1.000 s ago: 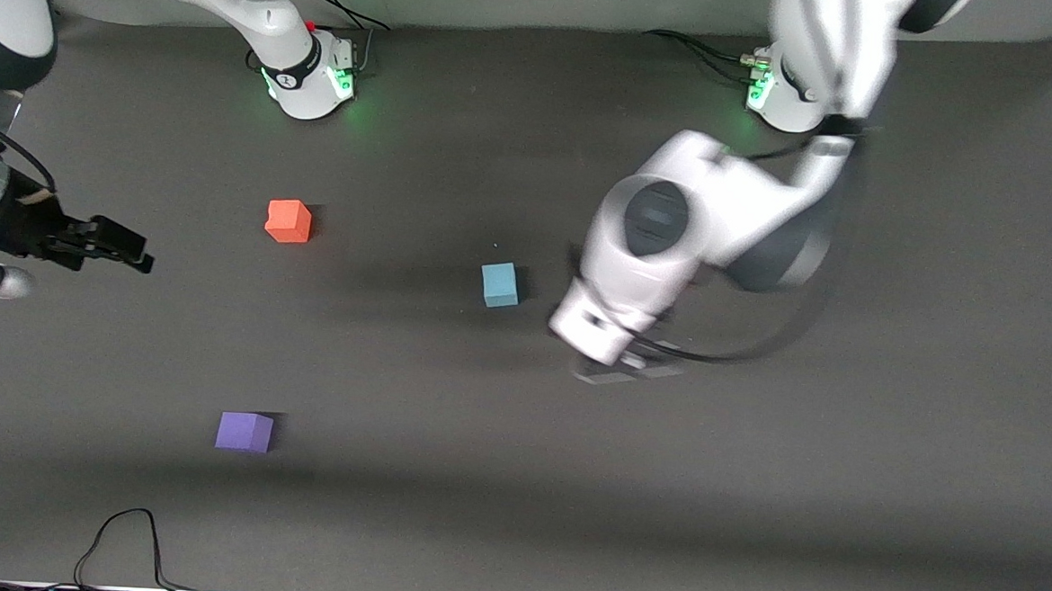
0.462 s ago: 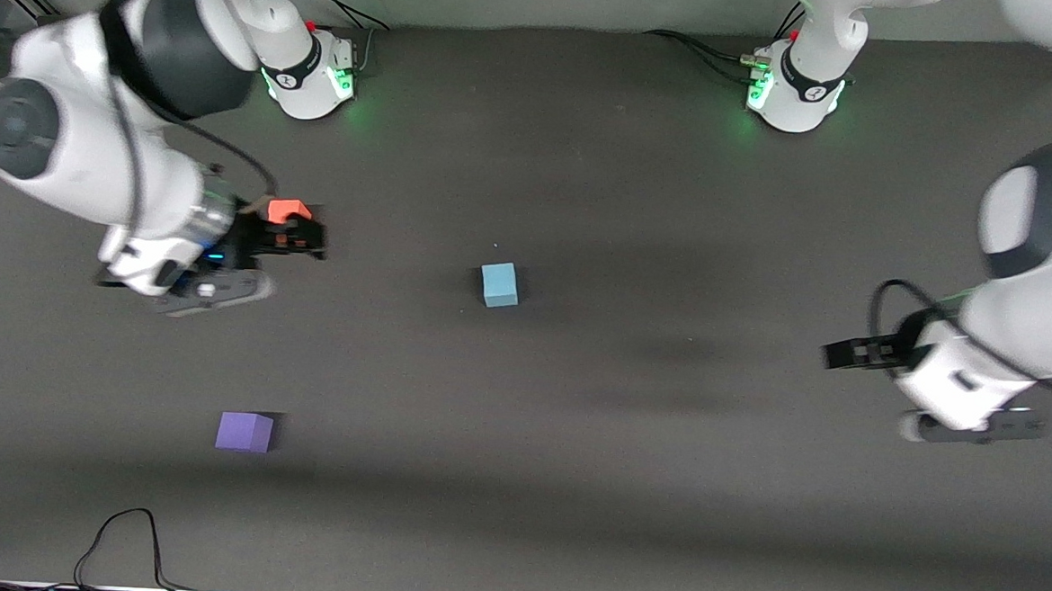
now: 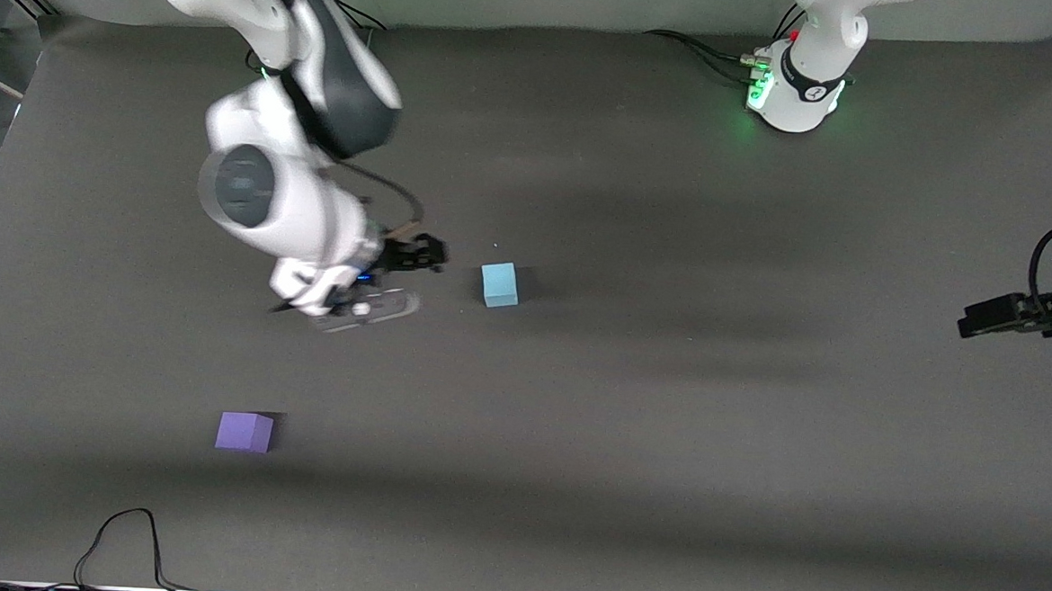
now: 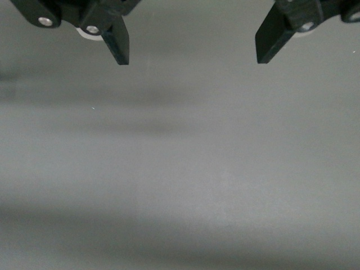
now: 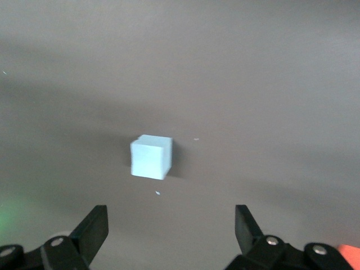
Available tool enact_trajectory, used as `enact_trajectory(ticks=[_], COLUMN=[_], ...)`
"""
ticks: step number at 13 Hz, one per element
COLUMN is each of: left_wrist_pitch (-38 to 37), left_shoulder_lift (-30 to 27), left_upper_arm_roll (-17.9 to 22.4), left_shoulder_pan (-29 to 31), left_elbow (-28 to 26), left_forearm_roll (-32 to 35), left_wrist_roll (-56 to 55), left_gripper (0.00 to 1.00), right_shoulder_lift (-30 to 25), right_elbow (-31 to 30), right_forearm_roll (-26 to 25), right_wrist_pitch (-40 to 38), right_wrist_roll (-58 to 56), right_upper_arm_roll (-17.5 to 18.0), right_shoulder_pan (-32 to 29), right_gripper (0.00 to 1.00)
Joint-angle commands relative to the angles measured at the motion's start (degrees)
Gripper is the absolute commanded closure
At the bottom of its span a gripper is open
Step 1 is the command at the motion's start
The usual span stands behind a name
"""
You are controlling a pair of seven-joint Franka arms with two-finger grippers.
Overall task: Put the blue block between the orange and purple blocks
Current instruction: 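Lower the right gripper onto the blue cube and grasp it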
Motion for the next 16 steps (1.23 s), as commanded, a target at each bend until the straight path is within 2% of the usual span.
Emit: enact_trajectory(ticks=[1,3,5,8,16], left_wrist_pitch=[3.08,3.36,3.79,4.06,3.36], left_shoulder_lift=[-7.97,-10.62,-12.73,-14.23,-13.79], left_upper_arm_roll=[-0.31,-0.22,0.91,10.30,10.86], left_shoulder_pan=[-0.10,-0.01,-0.53,-9.74,-10.29], left_elbow=[-9.42,-11.47,-12.95,-14.20,-13.49], left_forearm_roll=[0.12,0.12,-0.40,-0.76,-0.67], left_wrist_roll=[0.46,0.46,0.64,0.64,3.98], left_gripper=[0.00,0.00,0.00,0.00,0.00], right_shoulder_lift=[3.24,3.50,4.91,5.79,10.45], right_elbow=[-5.16,-12.12,-13.29,-16.00,-17.16], right_forearm_roll=[0.56,0.74,0.74,1.00,1.44], right_wrist_pitch=[9.71,19.31,20.58,24.60,31.65], right_wrist_roll=[3.05,5.76,9.28,10.53,15.54], right_upper_arm_roll=[-0.91,-0.91,-1.00,-0.91,-0.74], right_shoulder_pan=[5.48,8.65,9.89,10.16,13.06], right_gripper=[0.00,0.00,0.00,0.00,0.00])
